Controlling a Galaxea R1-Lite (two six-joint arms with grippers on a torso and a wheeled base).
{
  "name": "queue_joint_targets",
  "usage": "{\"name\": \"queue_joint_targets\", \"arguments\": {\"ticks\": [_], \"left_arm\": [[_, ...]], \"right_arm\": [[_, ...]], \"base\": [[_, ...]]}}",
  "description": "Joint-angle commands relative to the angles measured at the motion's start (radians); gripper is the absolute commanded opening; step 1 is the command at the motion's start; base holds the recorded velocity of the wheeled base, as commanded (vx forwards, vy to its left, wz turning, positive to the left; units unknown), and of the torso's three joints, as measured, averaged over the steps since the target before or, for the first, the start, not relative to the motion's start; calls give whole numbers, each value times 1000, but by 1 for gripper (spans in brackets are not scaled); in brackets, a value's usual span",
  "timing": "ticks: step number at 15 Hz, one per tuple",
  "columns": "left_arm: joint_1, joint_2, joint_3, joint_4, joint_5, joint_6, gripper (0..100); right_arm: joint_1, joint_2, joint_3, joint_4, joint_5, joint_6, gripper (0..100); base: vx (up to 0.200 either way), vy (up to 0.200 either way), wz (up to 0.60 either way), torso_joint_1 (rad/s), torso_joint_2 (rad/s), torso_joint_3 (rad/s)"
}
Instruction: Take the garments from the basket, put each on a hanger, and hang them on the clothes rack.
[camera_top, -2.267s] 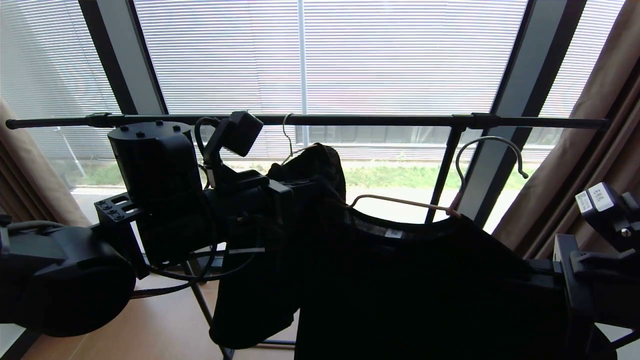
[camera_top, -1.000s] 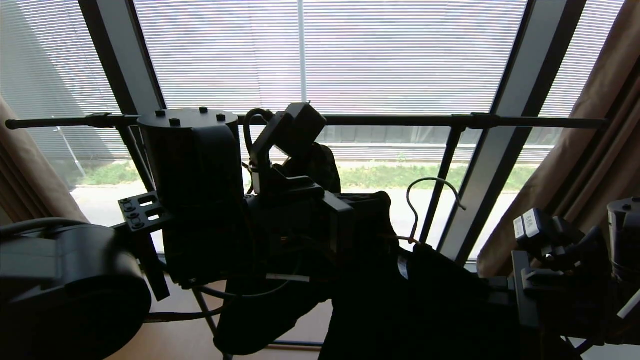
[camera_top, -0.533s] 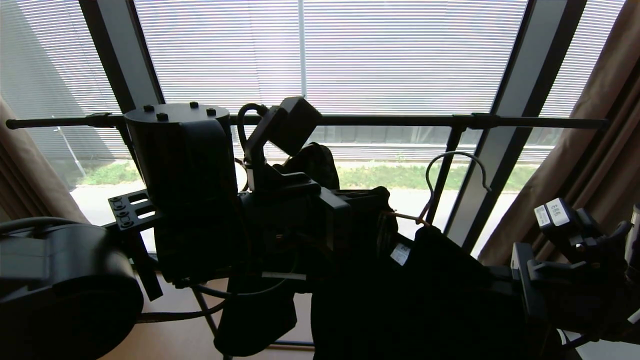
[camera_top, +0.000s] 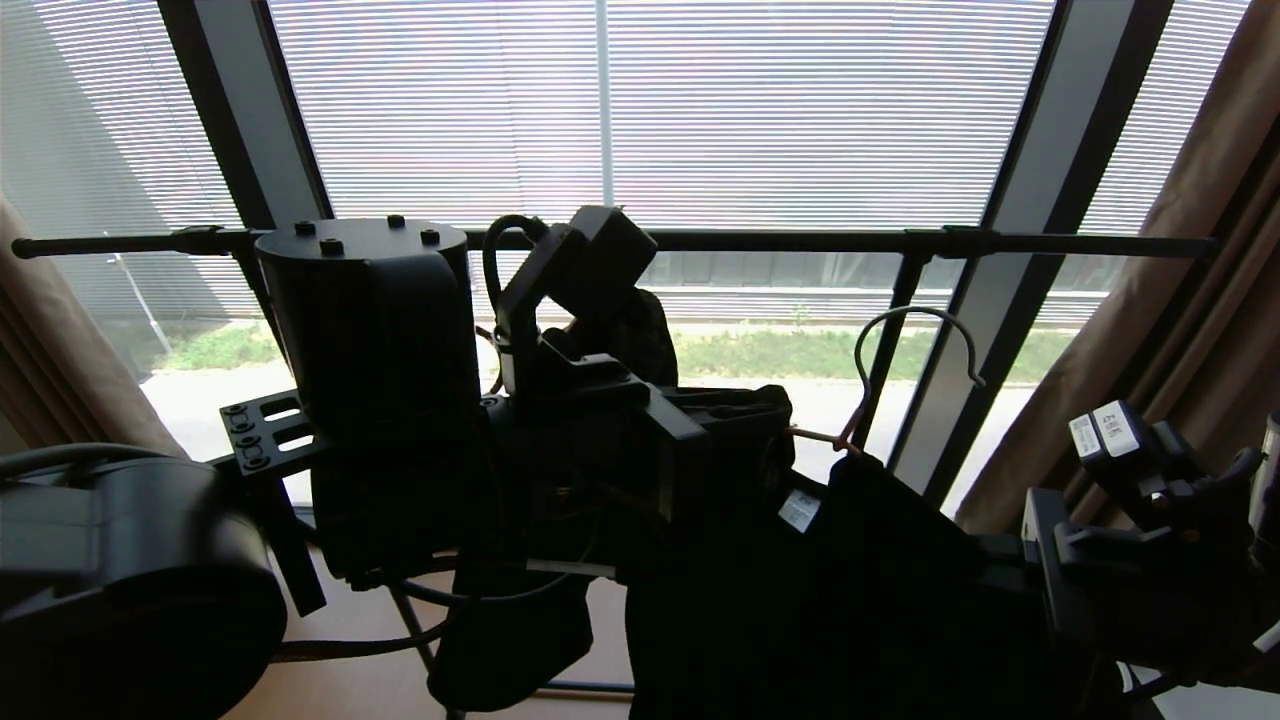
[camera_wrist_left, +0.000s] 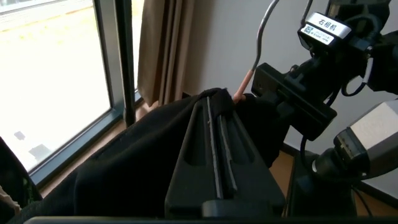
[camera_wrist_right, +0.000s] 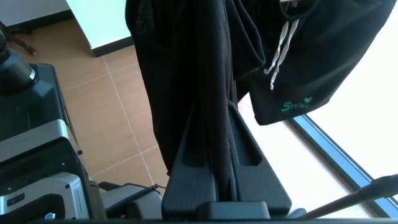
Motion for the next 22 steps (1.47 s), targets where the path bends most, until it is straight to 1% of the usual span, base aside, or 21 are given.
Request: {"name": "queue_joint_targets", "arguments": {"ticks": [1,2,4,6,7,8,9,10,11,12,13,14,15,16,17,20,22], "left_arm": [[-1,0,-1,-3,1,0,100],[-1,-2,2,-4,1,0,100],[7,-26,9,-3,1,0,100],[36,-63,14,2,3,4,100],[71,-91,34,20,3,23,100],[116,-129,60,56,3,49,100],[166,-171,91,98,-3,70,100],[214,-206,124,115,-17,78,100],[262,-243,170,115,-85,86,100],[320,-284,226,115,-201,107,100],[347,-300,255,117,-253,124,100],[415,-306,313,115,-342,182,100],[444,-301,333,115,-371,205,100],[456,-296,347,114,-397,208,100],[458,-276,348,114,-411,210,100],[456,-189,330,106,-410,215,100],[456,-118,321,63,-408,215,100]], "right_arm": [[0,2,0,-1,0,0,0],[-1,2,-1,-1,0,0,0],[-34,1,-6,-1,2,0,0],[-70,-4,-10,-1,14,1,0],[-109,-13,-12,-1,61,7,0],[-159,-31,-13,-1,150,15,0],[-221,-44,-12,2,261,20,0],[-267,-44,-13,2,322,18,0],[-284,-42,-15,2,341,18,0],[-285,-41,-17,2,344,20,0],[-287,-39,-17,2,345,20,0],[-285,-41,-13,2,376,20,0],[-287,-41,-12,6,410,20,0],[-285,-39,-9,6,430,20,0],[-285,-41,-7,6,433,20,0],[-285,-56,-1,6,468,20,0],[-285,-76,2,8,473,20,0]], "base": [[0,0,0,0,0,0],[0,0,0,0,0,0],[0,0,0,0,0,0],[0,0,0,0,0,0],[0,0,0,0,0,0],[0,0,0,0,0,0],[0,0,0,0,0,0],[0,0,0,0,0,0],[0,0,0,0,0,0],[0,0,0,0,0,0],[0,0,0,0,0,0],[0,0,0,0,0,0],[0,0,0,0,0,0],[0,0,0,0,0,0],[0,0,0,0,0,0],[0,0,0,0,0,0],[0,0,0,0,0,0]]}}
